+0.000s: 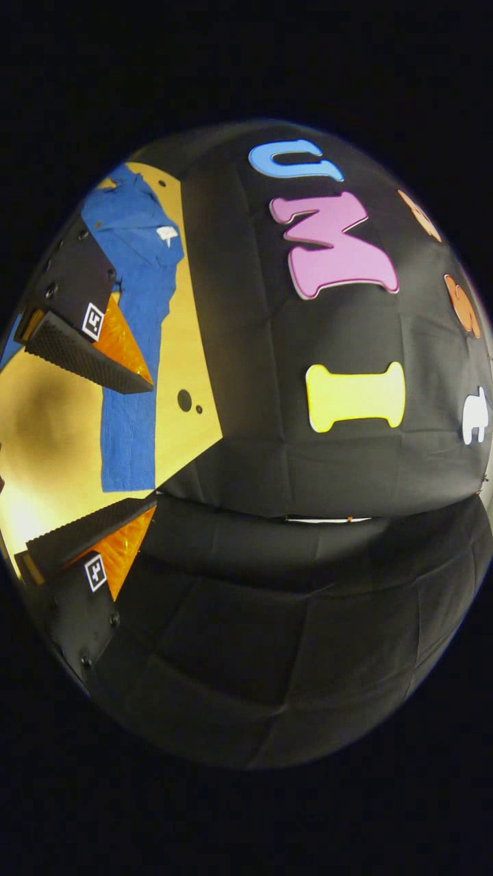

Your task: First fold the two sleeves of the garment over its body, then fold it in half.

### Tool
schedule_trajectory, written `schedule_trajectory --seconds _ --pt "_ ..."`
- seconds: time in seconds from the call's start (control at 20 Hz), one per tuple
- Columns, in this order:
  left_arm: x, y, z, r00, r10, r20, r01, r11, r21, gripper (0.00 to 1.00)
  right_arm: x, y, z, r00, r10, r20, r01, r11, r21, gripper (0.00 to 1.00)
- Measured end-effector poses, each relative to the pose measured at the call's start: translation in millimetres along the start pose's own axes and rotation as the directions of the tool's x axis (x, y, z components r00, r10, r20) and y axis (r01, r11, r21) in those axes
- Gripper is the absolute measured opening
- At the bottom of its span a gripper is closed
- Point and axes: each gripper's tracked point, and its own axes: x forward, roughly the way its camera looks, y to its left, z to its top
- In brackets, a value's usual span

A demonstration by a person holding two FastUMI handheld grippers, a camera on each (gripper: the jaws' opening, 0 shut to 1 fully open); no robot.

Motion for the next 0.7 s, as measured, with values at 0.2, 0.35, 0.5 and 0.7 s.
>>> schedule_trajectory --seconds 0.2,0.35,0.5,0.7 --pt "0.5 -11.8 -6.8 0.997 0.067 -0.038 -0.066 0.998 0.016 0.8 71.5 -16.7 -50.9 0.988 0.004 -0.155 0.0 1.0 0.028 0.97" --pt "5.1 -14.0 -13.5 0.99 0.121 -0.071 -0.12 0.993 0.01 0.8 102.5 -13.6 -84.9 0.963 0.028 -0.267 -0.01 0.998 0.067 0.94" --pt "13.4 -18.5 -16.1 0.985 0.149 -0.086 -0.149 0.989 0.007 0.8 129.2 -13.1 -109.3 0.935 0.029 -0.354 0.012 0.993 0.114 0.83" --pt "24.1 -26.8 -14.3 0.984 0.159 -0.081 -0.158 0.987 0.028 0.8 138.3 -19.1 -128.0 0.905 -0.011 -0.425 0.069 0.99 0.119 0.94"
